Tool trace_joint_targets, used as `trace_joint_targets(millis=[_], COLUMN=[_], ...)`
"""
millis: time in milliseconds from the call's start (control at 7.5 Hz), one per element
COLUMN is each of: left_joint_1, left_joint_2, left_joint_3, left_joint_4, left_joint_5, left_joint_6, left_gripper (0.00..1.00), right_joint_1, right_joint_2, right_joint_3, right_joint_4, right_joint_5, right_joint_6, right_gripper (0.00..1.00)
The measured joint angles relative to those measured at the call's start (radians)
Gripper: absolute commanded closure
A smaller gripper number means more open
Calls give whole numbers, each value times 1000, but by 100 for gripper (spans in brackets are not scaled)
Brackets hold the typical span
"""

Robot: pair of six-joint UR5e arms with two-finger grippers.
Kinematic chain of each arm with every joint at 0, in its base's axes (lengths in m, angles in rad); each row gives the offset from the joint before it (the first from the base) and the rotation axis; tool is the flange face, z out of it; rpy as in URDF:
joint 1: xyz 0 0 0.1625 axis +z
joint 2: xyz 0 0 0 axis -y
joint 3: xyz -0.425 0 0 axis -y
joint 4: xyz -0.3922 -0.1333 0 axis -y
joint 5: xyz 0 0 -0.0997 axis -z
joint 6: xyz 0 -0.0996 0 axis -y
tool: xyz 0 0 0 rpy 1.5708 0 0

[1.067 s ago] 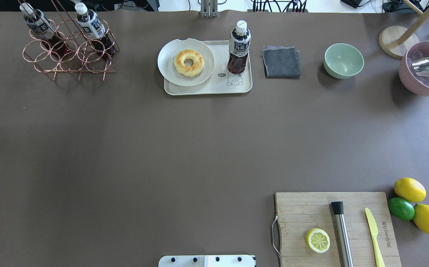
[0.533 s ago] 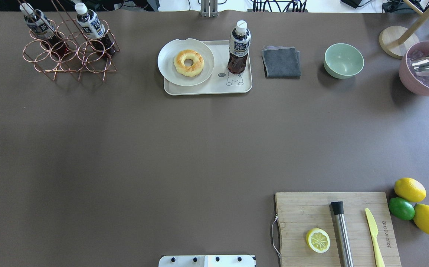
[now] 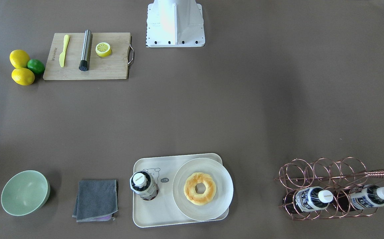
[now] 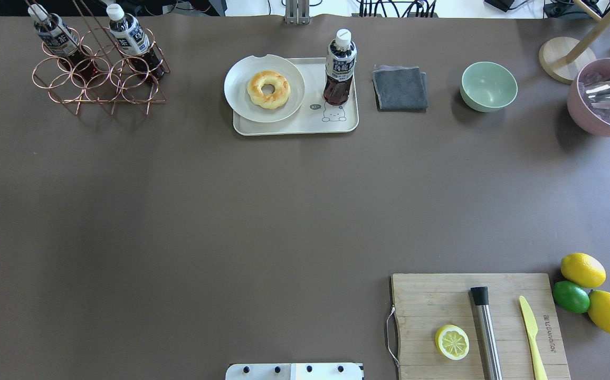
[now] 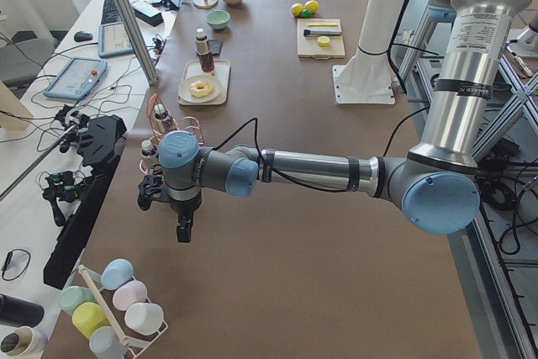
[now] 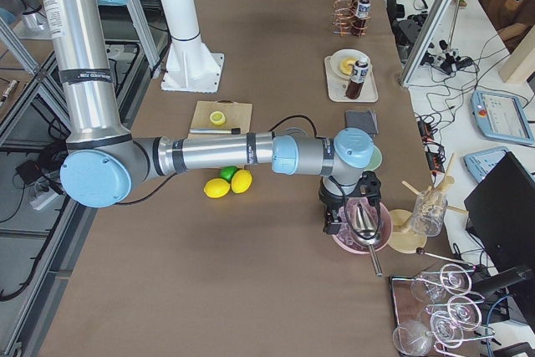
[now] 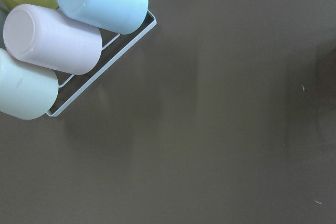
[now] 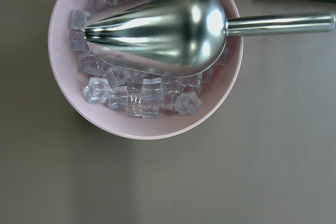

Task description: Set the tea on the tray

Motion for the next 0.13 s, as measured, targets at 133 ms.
trace_joint_targets(millis=[133], left_joint_1=[0], left_joint_2=[0], left_joint_3=[1], left_joint_4=[0], left_joint_5=[0], left_joint_6=[0], left_gripper=[2], right_joint_1=[0], right_joint_2=[-2], right_joint_3=[0], right_joint_4=[0], right_joint_5=[0], right_joint_6=[1], right_gripper=[0])
